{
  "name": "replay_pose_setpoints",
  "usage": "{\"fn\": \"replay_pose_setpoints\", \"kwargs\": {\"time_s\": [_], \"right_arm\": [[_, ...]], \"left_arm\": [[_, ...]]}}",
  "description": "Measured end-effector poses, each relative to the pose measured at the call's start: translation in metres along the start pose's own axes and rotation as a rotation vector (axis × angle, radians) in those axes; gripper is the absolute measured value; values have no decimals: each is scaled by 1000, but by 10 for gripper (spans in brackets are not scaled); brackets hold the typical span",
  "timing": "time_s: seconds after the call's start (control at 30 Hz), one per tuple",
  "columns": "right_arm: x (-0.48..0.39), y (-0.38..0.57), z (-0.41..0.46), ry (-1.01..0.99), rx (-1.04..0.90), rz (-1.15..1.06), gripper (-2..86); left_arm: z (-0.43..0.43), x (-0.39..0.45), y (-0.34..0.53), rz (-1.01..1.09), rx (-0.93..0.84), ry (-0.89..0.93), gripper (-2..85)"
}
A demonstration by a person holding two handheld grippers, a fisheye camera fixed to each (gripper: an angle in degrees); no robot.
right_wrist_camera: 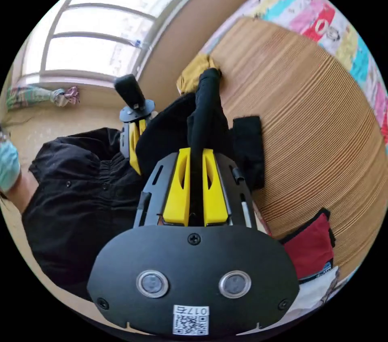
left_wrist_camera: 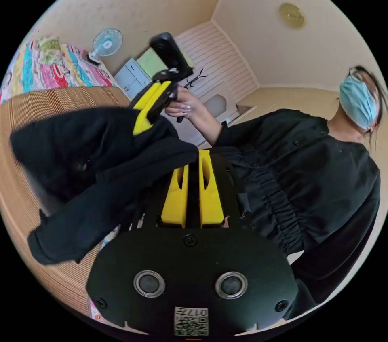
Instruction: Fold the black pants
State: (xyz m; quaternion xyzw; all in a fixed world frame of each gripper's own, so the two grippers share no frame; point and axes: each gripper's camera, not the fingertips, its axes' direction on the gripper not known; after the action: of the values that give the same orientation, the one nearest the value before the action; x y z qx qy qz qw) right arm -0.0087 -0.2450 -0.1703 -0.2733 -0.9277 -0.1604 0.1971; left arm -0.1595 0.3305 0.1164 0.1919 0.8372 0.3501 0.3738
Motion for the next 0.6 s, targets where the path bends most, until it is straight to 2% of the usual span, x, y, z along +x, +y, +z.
{"fn": "replay_pose_setpoints", "kwargs": {"time_s": [0.13, 0.23, 0.33, 0.43, 0.5, 0.6], "right_arm": [[-115, 77, -116, 270, 400, -269, 18], [-180, 125, -178, 390, 645, -381, 11], [-244, 175, -217, 485, 894, -498, 8], [-294, 221, -236, 597, 1091, -558, 7], [-313, 244, -240, 658, 1213, -539, 7], [-324, 267, -241, 676, 1362, -517, 8]], "left_arm": [[-40, 64, 9, 109, 143, -150, 41], [-80, 123, -1, 212, 266, -277, 41], [-106, 206, -24, 327, 325, -519, 40], [-94, 292, -45, 411, 375, -854, 39], [-70, 335, -51, 401, 510, -1097, 40], [-42, 357, -42, 462, 725, -1141, 39]]}}
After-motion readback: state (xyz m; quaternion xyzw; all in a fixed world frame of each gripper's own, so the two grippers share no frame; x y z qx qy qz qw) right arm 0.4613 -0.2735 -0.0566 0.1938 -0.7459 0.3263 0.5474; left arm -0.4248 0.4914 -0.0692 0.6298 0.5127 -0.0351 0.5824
